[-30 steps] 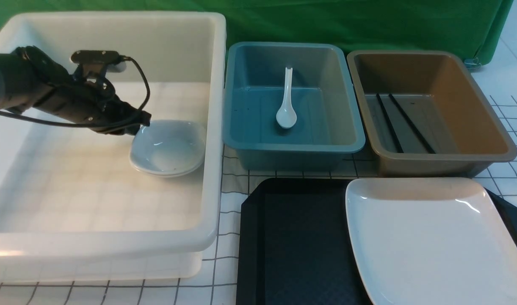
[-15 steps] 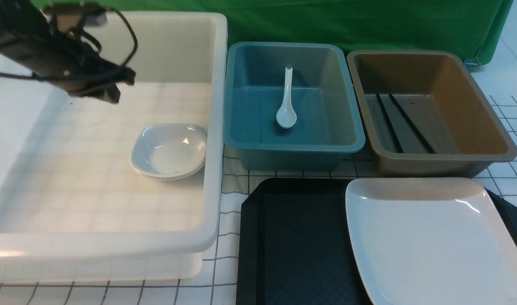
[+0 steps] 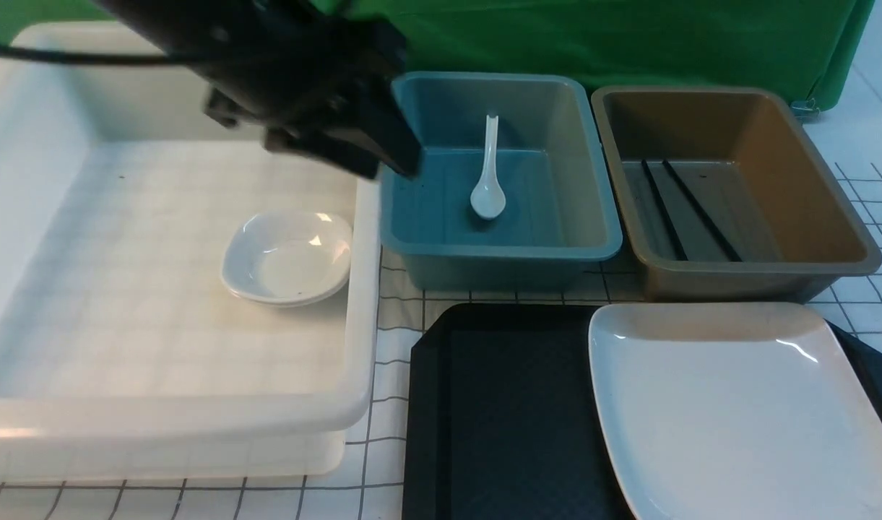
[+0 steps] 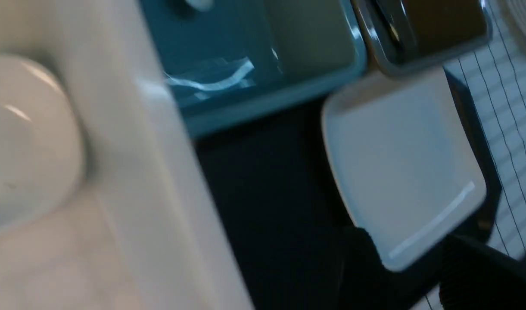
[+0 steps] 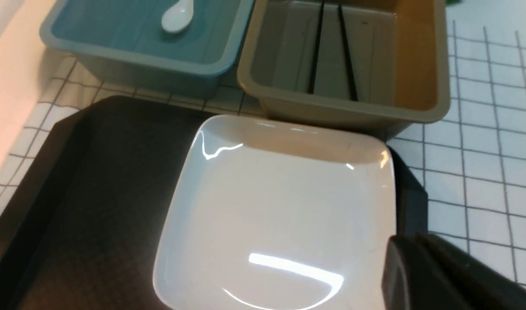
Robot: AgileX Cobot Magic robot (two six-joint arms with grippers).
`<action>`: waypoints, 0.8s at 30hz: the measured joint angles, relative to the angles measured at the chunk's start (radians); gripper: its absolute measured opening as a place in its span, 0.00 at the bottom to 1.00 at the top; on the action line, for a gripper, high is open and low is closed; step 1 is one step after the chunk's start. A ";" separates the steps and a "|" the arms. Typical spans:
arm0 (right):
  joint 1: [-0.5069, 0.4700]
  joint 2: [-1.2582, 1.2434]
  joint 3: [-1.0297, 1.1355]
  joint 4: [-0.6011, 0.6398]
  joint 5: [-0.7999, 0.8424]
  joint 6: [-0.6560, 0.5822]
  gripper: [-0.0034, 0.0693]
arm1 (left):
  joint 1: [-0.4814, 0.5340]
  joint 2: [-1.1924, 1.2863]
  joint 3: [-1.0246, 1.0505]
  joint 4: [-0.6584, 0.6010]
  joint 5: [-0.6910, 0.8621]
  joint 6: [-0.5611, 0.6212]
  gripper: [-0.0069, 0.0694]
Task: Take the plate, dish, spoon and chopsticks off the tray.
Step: Use the left arm to grab a plate from the dinner plate
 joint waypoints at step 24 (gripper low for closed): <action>0.000 -0.001 -0.006 -0.006 -0.010 -0.004 0.07 | -0.441 0.448 0.010 0.196 -0.375 -0.396 0.53</action>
